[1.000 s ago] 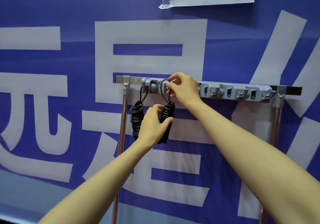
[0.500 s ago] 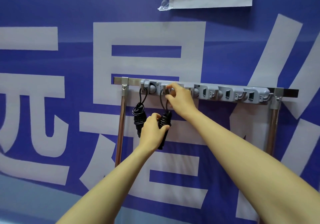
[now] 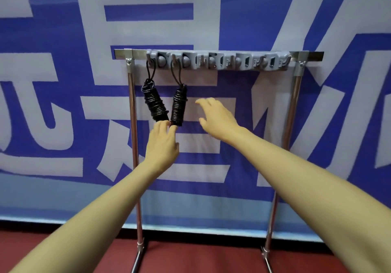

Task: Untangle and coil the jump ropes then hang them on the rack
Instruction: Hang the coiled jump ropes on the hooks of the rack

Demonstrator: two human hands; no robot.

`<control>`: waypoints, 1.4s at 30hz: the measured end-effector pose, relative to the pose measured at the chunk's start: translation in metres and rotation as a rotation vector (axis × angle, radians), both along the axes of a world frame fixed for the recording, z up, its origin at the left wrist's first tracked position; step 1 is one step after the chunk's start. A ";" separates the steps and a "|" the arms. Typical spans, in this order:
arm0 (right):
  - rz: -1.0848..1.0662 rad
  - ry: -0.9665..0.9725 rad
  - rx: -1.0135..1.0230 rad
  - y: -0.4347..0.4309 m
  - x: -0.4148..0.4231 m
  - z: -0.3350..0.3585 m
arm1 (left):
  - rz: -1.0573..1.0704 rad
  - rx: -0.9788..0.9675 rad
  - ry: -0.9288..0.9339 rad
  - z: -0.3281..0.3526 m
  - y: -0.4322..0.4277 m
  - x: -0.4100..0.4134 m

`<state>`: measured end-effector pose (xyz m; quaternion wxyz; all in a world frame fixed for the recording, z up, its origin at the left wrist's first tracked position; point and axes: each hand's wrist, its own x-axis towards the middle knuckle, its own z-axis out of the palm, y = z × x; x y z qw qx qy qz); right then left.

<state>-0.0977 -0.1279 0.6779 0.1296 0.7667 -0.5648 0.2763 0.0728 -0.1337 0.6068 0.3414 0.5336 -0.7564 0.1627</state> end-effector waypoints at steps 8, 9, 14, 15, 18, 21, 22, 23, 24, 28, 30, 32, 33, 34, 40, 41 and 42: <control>-0.123 0.169 0.239 0.079 -0.022 -0.115 | 0.071 0.372 -0.285 -0.084 0.081 0.000; -0.127 0.175 0.267 0.088 -0.022 -0.132 | 0.068 0.417 -0.291 -0.099 0.090 0.001; -0.142 0.186 0.430 0.115 -0.023 -0.221 | 0.055 0.639 -0.299 -0.186 0.119 0.001; -0.133 0.182 0.475 0.117 -0.022 -0.242 | 0.053 0.685 -0.290 -0.206 0.121 0.001; -0.078 0.148 0.620 0.122 -0.017 -0.312 | 0.047 0.853 -0.225 -0.272 0.128 0.004; -0.058 0.122 0.775 0.122 -0.010 -0.389 | 0.072 1.029 -0.158 -0.347 0.129 0.012; -0.053 0.118 0.830 0.122 -0.007 -0.414 | 0.089 1.091 -0.147 -0.372 0.130 0.017; -0.048 0.110 0.885 0.121 -0.003 -0.440 | 0.105 1.152 -0.141 -0.398 0.131 0.022; -0.047 0.093 0.942 0.120 0.001 -0.465 | 0.120 1.209 -0.135 -0.421 0.132 0.028; -0.075 -0.003 1.165 0.119 0.023 -0.551 | 0.192 1.345 -0.053 -0.501 0.137 0.046; -0.082 -0.078 1.266 0.119 0.037 -0.584 | 0.252 1.362 0.066 -0.531 0.141 0.052; -0.089 -0.158 1.338 0.119 0.052 -0.612 | 0.308 1.356 0.151 -0.556 0.144 0.057; -0.099 -0.188 1.359 0.118 0.060 -0.625 | 0.326 1.358 0.165 -0.566 0.146 0.058; -0.116 -0.216 1.376 0.117 0.068 -0.636 | 0.333 1.365 0.167 -0.576 0.147 0.059; -0.240 -0.447 1.405 0.118 0.107 -0.682 | 0.286 1.410 0.179 -0.612 0.148 0.052; -0.257 -0.479 1.396 0.117 0.110 -0.686 | 0.285 1.414 0.176 -0.613 0.148 0.050; -0.265 -0.501 1.393 0.116 0.112 -0.689 | 0.285 1.415 0.176 -0.615 0.147 0.048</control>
